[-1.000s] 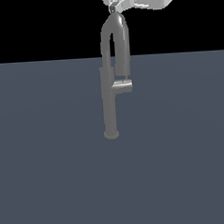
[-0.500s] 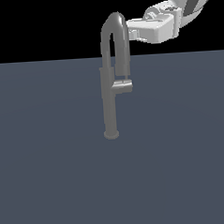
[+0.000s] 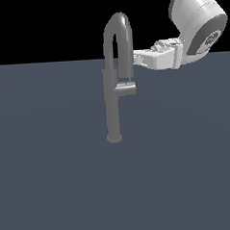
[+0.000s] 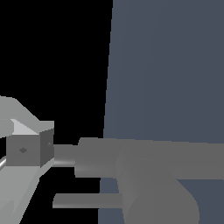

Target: Turn on the faucet by rotating a designated handle.

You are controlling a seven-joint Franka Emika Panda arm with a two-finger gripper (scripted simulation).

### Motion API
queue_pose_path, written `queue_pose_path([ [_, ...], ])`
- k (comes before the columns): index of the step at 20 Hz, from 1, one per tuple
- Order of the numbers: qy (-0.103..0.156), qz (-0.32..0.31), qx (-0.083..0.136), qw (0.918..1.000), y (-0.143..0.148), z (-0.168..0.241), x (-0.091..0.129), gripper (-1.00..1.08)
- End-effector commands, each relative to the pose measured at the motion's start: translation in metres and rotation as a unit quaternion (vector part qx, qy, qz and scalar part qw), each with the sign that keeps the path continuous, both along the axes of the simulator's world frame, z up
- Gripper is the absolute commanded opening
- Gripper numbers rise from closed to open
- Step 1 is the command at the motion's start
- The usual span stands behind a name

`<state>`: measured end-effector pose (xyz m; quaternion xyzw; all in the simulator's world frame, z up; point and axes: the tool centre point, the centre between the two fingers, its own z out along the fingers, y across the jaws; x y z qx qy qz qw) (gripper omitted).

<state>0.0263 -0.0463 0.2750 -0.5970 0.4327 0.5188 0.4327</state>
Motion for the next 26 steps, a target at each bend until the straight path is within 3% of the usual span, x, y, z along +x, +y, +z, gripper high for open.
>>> queue_pose_path([
  [1,0.017,-0.015,0.015,0.9996,0.0,-0.01,0.002,-1.0],
  [8,0.041,-0.035,0.035,0.9979,0.001,-0.026,0.004,-1.0],
  [14,0.042,-0.036,0.035,0.9978,0.001,-0.026,0.004,-1.0],
  [24,0.042,-0.036,0.035,0.9978,-0.004,-0.014,-0.023,-1.0],
  [26,0.042,-0.038,0.035,0.9978,-0.003,-0.017,-0.019,-1.0],
])
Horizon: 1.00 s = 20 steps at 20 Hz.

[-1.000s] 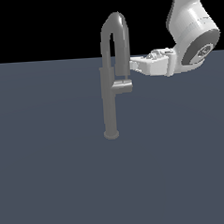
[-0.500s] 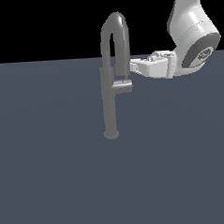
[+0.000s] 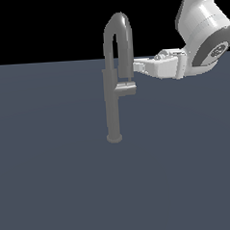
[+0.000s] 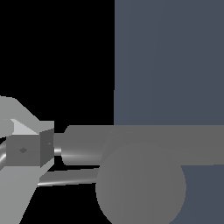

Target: Turn on the faucet by rotating a designated handle.

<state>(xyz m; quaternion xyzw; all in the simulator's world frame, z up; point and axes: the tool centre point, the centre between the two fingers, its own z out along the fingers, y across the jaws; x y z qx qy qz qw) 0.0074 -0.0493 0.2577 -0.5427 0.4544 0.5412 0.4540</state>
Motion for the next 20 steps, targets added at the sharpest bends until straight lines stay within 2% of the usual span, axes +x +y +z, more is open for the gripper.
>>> queue_pose_path([
  [1,0.0,0.0,0.0,1.0,-0.001,0.0,-0.003,-1.0],
  [11,0.0,0.001,0.001,1.0,-0.006,0.001,-0.035,-1.0],
  [13,-0.005,-0.001,-0.001,1.0,-0.005,0.002,-0.027,-1.0],
  [20,-0.002,0.001,0.0,1.0,-0.009,-0.011,-0.052,-1.0],
])
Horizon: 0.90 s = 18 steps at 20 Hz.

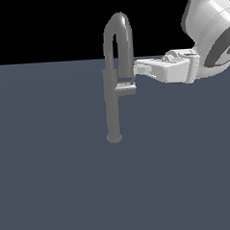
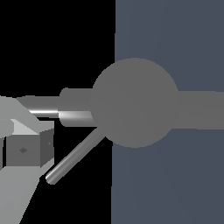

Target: Turn on the faucet by rotating a designated handle.

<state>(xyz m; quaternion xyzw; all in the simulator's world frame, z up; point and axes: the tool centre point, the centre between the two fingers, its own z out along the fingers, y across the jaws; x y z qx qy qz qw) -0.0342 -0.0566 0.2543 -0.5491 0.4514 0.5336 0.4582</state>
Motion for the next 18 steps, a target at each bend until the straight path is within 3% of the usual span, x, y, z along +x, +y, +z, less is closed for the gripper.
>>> queue_pose_path([
  [1,0.01,0.002,0.003,0.9999,-0.003,-0.009,-0.015,-1.0],
  [4,0.011,0.003,0.003,0.9999,-0.004,-0.013,-0.022,-1.0],
  [5,0.002,0.003,0.002,1.0,-0.002,-0.005,-0.015,-1.0],
  [12,0.011,0.003,0.003,0.9999,-0.007,-0.042,-0.037,-1.0],
  [13,0.011,0.003,0.003,0.9999,-0.007,-0.042,-0.037,-1.0],
  [14,-0.005,0.005,0.003,1.0,-0.005,-0.023,-0.028,-1.0],
  [18,0.004,0.004,0.003,1.0,-0.006,-0.051,-0.032,-1.0],
])
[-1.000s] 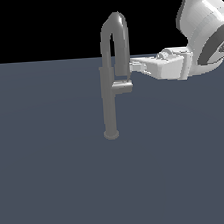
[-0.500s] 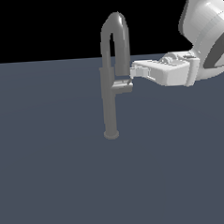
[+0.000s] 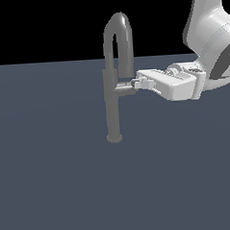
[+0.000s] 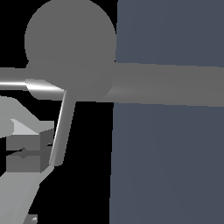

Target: Turn on the faucet by rotating a designated handle.

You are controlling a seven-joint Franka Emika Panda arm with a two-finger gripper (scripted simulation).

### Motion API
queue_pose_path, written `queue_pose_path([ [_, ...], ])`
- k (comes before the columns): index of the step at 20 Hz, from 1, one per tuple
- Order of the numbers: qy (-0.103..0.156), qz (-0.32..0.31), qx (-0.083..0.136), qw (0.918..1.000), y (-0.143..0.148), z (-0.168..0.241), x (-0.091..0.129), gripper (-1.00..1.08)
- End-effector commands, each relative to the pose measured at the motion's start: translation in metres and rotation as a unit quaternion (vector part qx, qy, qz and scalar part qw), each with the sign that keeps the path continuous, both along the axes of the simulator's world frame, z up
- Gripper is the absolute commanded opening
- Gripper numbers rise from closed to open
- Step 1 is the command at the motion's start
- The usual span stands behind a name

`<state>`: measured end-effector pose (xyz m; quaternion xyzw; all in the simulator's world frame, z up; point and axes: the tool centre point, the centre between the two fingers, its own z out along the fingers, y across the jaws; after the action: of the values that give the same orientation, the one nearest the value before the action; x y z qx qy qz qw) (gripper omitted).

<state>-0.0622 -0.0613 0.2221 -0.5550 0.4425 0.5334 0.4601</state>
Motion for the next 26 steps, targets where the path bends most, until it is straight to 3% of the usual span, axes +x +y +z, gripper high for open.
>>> queue_pose_path([
  [1,0.014,-0.003,0.0,0.9999,-0.001,-0.025,-0.006,-1.0],
  [4,0.018,-0.003,0.0,0.9998,-0.002,-0.039,-0.008,-1.0],
  [5,0.0,0.001,0.001,1.0,0.0,-0.016,-0.001,-1.0],
  [16,0.019,-0.003,0.0,0.9998,0.001,-0.069,0.007,-1.0],
  [17,-0.007,0.005,0.005,0.9999,0.002,-0.035,0.014,-1.0],
  [26,0.011,-0.001,0.002,0.9999,0.005,-0.071,0.028,-1.0],
])
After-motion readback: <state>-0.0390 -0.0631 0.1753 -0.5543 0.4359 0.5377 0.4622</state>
